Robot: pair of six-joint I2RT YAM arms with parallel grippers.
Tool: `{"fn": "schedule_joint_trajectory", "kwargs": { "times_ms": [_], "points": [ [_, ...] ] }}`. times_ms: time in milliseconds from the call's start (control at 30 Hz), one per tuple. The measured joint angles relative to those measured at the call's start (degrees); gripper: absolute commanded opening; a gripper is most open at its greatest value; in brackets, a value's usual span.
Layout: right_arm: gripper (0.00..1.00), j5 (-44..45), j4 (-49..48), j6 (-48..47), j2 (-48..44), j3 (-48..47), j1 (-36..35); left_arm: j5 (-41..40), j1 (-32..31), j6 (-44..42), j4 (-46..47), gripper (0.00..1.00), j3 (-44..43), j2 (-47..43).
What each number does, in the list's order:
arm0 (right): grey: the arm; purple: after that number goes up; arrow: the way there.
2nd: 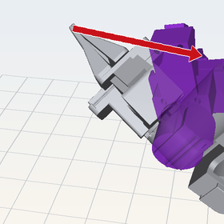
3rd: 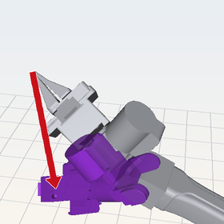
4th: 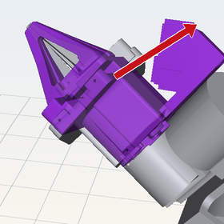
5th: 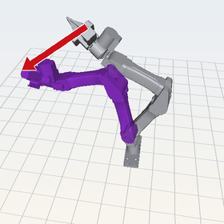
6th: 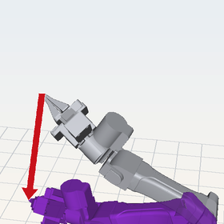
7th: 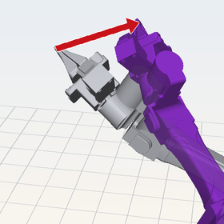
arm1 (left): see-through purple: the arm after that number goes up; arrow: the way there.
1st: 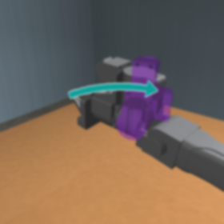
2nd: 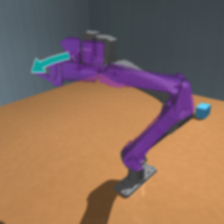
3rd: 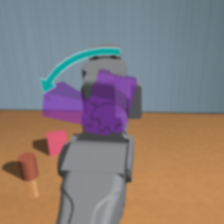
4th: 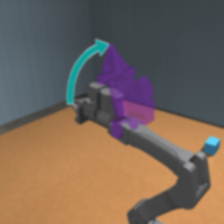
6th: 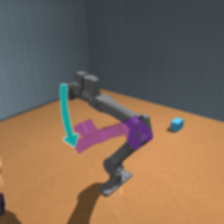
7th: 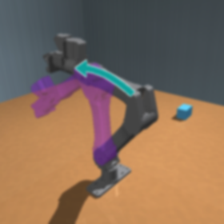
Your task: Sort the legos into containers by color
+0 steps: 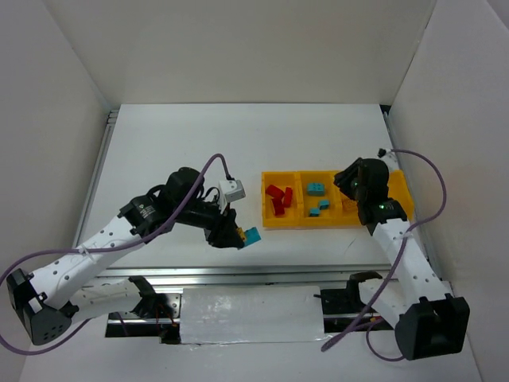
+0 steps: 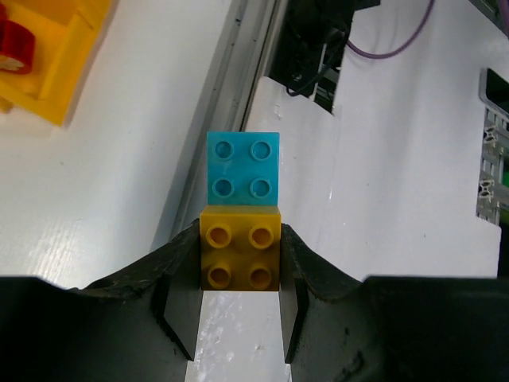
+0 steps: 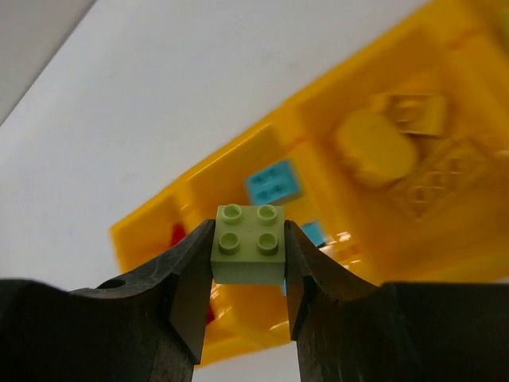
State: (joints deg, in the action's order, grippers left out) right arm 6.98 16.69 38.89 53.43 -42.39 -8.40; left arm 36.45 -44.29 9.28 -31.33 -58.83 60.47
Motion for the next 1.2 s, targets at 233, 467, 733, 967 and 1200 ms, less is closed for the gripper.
{"fn": "schedule_joint_trajectory", "kwargs": {
  "times_ms": [233,467,733,967,1200],
  "points": [
    [0.00,16.7,4.3,3.8,8.9,-2.4,7.7,-2.9,0.6,0.0,0.0,0.00,0.7,-1.0],
    [0.00,30.1,9.6,6.4,23.5,-11.6,14.2,-3.2,0.6,0.0,-0.2,0.00,1.5,-1.1],
    [0.08,30.7,10.8,9.6,27.5,-11.5,20.9,-2.7,0.6,0.0,-0.2,0.00,1.5,0.0],
    [0.83,29.8,10.8,10.8,29.2,-11.5,21.8,-2.3,0.6,0.0,-0.1,0.00,1.5,0.0],
    [1.00,27.2,10.7,9.9,28.3,-11.5,21.7,-2.1,0.6,0.0,-0.1,0.00,1.5,0.0]
  ]
}}
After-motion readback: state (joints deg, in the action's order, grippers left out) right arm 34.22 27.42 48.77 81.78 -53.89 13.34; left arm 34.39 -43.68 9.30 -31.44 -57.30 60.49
